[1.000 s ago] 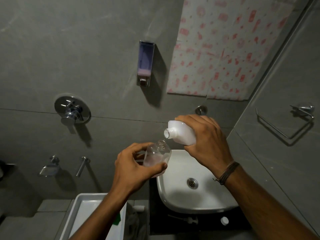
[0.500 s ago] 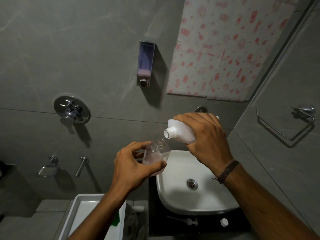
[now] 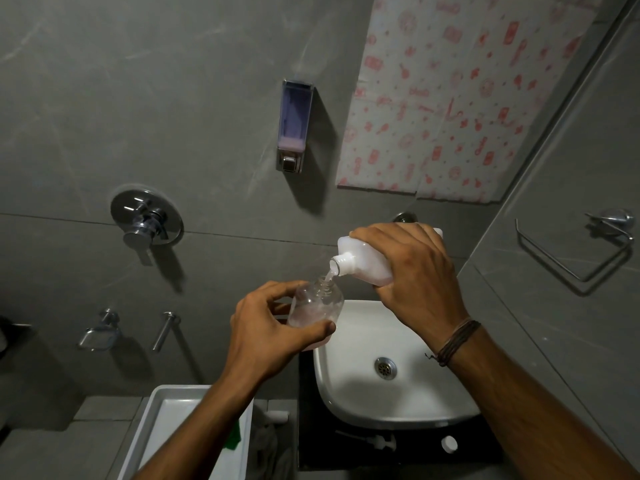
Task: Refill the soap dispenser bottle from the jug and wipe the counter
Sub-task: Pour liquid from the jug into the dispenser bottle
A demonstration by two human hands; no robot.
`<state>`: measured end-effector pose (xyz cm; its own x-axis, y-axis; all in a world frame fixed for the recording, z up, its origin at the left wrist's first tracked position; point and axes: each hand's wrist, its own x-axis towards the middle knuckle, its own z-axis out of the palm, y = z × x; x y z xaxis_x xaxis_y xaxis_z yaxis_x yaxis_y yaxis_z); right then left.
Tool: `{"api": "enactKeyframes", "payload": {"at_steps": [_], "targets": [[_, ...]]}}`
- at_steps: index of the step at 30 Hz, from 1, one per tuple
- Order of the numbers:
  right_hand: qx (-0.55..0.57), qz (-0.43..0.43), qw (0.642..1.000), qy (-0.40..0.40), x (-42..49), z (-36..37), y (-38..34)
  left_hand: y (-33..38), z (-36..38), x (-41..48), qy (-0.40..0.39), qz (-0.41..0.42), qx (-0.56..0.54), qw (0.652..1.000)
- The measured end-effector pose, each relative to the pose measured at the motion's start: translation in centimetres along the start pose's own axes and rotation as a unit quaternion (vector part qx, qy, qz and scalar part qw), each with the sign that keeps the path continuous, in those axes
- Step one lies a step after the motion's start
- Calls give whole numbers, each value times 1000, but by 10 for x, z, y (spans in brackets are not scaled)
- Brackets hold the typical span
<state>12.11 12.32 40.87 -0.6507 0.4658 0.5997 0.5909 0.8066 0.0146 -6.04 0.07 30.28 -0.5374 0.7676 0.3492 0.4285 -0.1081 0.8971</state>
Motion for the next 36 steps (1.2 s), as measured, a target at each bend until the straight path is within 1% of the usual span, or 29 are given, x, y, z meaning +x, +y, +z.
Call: {"api": "enactKeyframes", "payload": {"at_steps": [17, 36], "targets": [[-19, -2, 1000, 9, 1, -6, -4, 4, -5, -4, 0, 15, -9, 1000], [-28, -12, 999, 32, -3, -9, -4, 7, -8, -9, 2, 12, -1, 1000]]}}
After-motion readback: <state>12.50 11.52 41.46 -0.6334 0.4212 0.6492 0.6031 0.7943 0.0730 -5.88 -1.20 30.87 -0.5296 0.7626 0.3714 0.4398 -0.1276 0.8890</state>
